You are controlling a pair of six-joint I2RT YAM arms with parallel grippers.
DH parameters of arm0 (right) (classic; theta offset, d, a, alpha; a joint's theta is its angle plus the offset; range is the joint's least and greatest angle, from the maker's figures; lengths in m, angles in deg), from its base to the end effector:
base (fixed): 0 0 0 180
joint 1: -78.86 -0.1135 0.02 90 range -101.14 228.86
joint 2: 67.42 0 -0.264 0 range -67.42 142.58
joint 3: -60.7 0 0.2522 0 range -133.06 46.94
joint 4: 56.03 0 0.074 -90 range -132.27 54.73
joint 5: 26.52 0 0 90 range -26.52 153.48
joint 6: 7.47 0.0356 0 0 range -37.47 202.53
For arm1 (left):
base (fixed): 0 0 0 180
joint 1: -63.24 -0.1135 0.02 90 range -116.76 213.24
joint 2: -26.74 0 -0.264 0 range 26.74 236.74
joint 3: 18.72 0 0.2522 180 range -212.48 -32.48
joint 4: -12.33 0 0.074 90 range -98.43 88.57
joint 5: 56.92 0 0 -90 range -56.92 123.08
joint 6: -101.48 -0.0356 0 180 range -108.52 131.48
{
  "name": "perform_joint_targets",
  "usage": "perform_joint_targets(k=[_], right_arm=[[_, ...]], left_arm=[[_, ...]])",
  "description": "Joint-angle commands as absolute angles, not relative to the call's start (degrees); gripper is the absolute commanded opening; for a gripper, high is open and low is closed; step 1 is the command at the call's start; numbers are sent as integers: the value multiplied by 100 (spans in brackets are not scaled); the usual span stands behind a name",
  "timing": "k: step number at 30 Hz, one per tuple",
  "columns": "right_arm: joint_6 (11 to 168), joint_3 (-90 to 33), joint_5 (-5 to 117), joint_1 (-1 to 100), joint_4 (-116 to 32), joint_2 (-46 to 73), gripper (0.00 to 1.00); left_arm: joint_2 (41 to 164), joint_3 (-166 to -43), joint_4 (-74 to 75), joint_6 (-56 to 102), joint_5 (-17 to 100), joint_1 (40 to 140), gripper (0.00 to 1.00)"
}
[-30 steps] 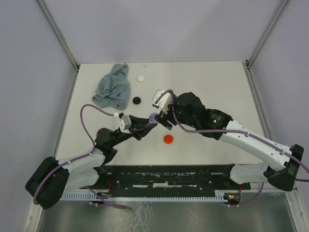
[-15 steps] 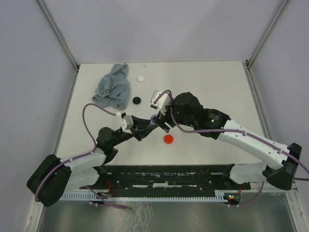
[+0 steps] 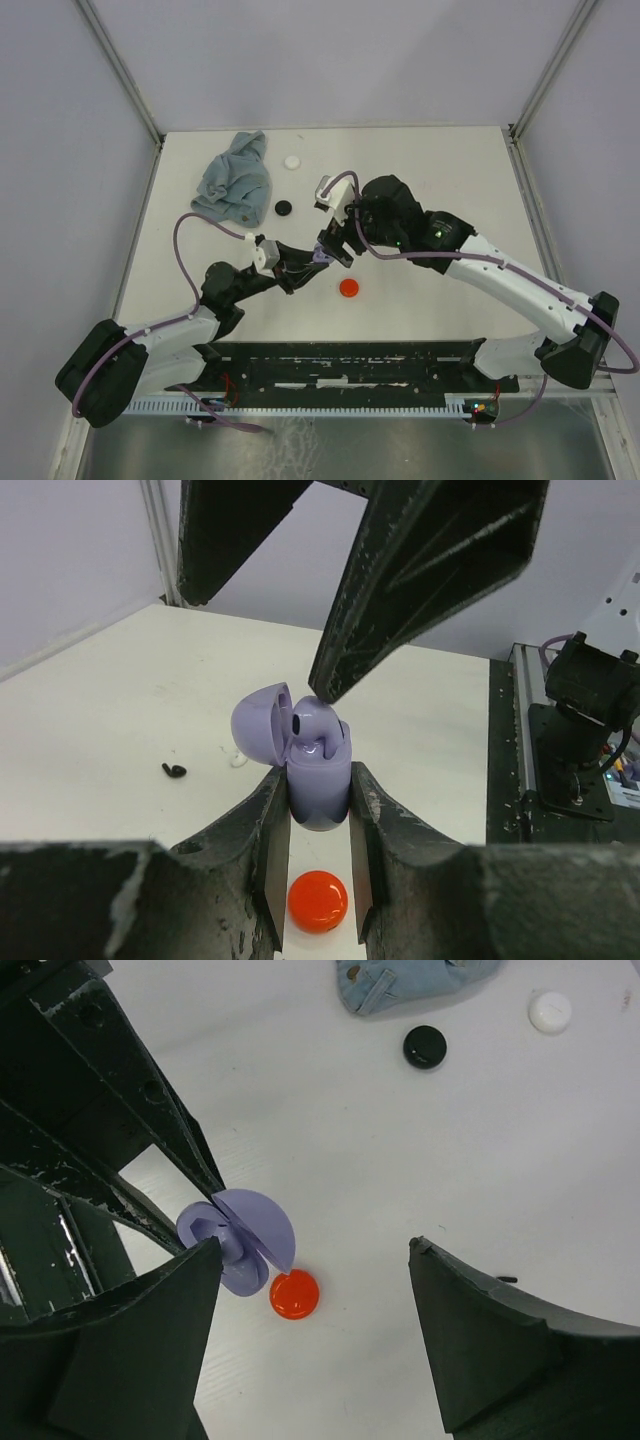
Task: Insert the wireless bluetooth earbuds into the charging case
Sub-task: Place the earbud in the charging case, then close the charging case.
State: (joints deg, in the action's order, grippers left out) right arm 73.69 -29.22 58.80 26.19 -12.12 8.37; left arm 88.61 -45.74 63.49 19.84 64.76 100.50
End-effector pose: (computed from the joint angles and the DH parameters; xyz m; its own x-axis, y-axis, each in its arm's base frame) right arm 0.1765 0.2362 0.3766 -0.1692 -0.4745 -0.8639 -0.8718 0.4809 -0.0933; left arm 0.1499 -0.1375 0.2315 0.0879 -0.2223 -0.9710 0.9391 0.3435 0.0064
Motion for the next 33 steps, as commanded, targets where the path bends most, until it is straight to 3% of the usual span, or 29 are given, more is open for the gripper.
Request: perform_joint_targets(k=[1, 7, 20, 33], right_arm=[[6993, -3328, 4549, 3020, -580, 598, 84], [6558, -3428, 3558, 3323, 13, 776, 85], [6293, -3406, 2264, 3403, -160, 1264, 85], [6109, -3241, 2530, 3454, 207, 1030, 80]], left_arm=[[8778, -4669, 6594, 1632, 6772, 10049, 3], [8845, -4831, 6550, 1627, 7013, 10051, 3], [9080, -4992, 6905, 2018, 7243, 10051, 3], [9704, -5287, 6064, 2506, 6334, 10008, 3]])
